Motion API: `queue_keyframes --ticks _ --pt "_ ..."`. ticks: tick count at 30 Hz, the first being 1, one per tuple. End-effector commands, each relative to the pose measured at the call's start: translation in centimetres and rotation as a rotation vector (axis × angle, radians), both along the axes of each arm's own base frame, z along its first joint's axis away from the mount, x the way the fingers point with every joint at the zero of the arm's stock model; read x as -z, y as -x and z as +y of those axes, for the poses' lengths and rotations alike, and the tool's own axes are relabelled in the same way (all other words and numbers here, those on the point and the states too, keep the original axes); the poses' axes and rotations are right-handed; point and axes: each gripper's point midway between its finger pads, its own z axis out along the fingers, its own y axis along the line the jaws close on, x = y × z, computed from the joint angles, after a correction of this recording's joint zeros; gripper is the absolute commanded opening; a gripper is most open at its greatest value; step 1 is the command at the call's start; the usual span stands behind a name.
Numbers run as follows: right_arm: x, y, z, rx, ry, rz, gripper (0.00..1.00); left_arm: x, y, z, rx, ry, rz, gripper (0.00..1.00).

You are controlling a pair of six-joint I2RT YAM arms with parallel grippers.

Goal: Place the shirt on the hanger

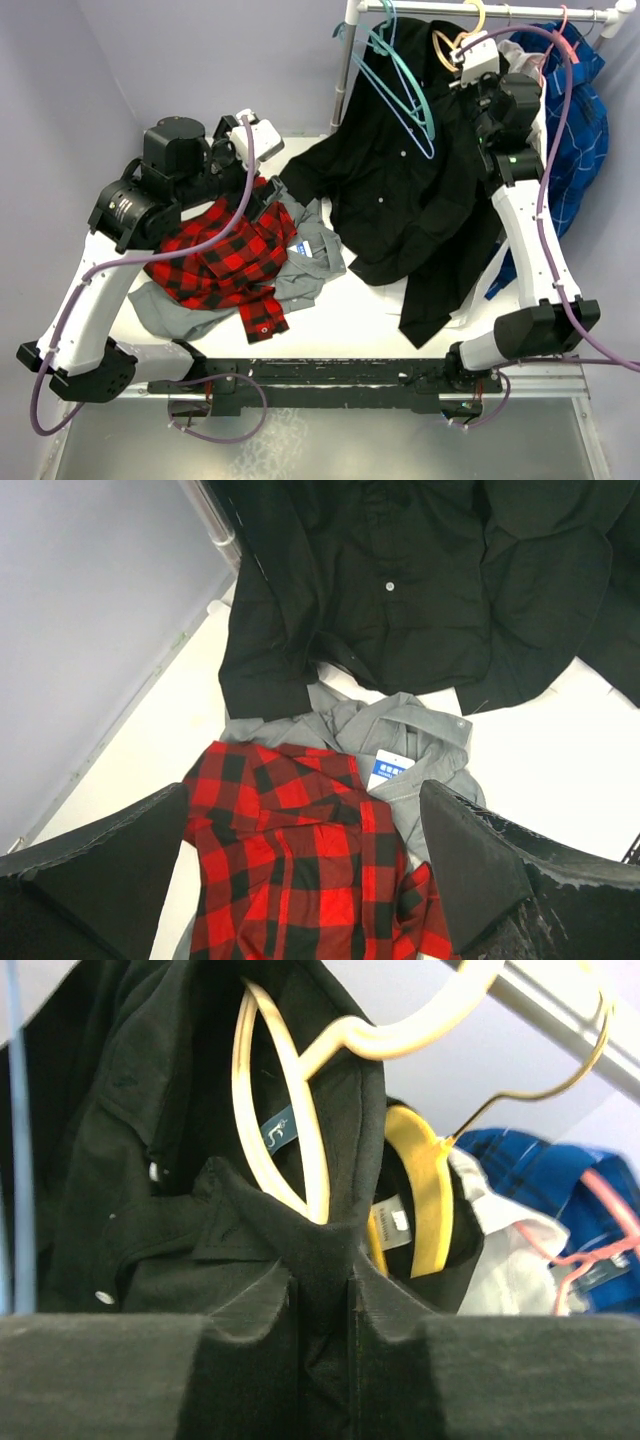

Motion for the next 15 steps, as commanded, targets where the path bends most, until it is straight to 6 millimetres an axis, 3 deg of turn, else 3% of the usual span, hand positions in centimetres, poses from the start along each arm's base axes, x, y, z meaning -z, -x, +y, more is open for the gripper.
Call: queue_keyframes --ticks 1,3,8,12,15 --pt "-3.6 3.3 -0.6 0.025 -0.136 -0.130 0.49 -0.5 0.2 0.2 0.007 -0.003 -0.003 0.99" --pt "-3.9 4.7 -1.4 0.065 -0.179 -0.163 0.96 -0.4 0.7 0.2 0.018 -0.002 0.020 0.99" --pt "-6.5 8.5 -2.7 0.116 -0.253 -0.240 0.99 0.0 0.6 1.1 -0.086 0.046 0.078 0.99" --pt "-10.5 13.4 -3.9 0.152 -0.390 -0.356 1.00 0.9 -1.9 3.5 -0.262 0.051 0.071 0.99" --pt "-12.5 17.4 -3.2 0.083 -0.507 -0.406 0.99 1.9 -3.7 5.5 -0.368 0.051 0.067 0.99"
